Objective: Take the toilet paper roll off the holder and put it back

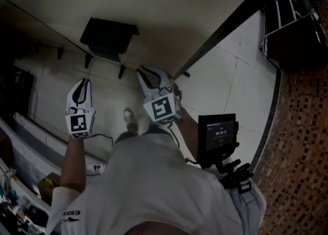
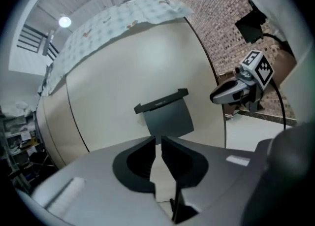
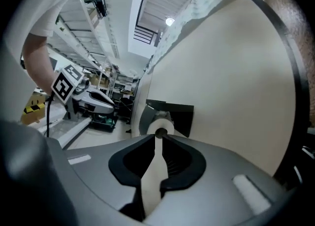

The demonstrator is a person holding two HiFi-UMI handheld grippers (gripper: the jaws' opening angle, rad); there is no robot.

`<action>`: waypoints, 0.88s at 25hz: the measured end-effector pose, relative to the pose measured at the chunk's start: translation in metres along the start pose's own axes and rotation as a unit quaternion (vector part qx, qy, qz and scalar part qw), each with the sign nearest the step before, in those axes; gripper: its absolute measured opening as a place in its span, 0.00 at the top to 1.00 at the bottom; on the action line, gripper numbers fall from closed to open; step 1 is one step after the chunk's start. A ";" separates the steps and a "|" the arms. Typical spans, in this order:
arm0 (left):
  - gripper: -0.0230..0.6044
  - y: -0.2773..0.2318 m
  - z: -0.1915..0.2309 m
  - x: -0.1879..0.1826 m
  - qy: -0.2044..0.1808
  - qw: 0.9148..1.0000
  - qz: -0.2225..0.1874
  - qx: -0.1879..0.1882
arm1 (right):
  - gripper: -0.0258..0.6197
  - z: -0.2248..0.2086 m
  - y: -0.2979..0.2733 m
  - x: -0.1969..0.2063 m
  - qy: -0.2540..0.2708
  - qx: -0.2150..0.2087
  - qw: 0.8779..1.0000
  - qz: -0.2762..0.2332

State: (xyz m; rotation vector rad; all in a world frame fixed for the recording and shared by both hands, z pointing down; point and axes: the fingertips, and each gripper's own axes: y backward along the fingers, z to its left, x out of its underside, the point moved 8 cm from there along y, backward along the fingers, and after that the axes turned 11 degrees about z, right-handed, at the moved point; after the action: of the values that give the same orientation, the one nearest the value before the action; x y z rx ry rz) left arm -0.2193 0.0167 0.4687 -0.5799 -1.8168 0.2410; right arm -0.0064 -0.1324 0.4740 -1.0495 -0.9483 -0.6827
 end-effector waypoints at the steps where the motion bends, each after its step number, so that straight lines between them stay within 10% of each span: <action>1: 0.91 0.006 -0.003 -0.002 0.010 1.000 -0.005 -0.007 | 0.87 0.002 -0.002 -0.002 -0.002 -0.006 1.000 -0.005; 8: 0.95 0.040 -0.019 -0.010 0.067 0.997 -0.014 -0.023 | 0.88 0.017 0.001 -0.011 -0.028 -0.029 0.999 -0.017; 22: 0.96 0.112 -0.062 0.004 0.056 0.996 -0.072 0.021 | 0.90 0.082 0.089 -0.007 -0.038 0.018 0.999 -0.030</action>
State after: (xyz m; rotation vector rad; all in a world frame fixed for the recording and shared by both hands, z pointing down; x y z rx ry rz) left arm -0.1324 0.1070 0.4426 -0.4212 -1.7309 0.1455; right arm 0.0396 -0.0230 0.4471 -1.0236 -1.0573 -0.6759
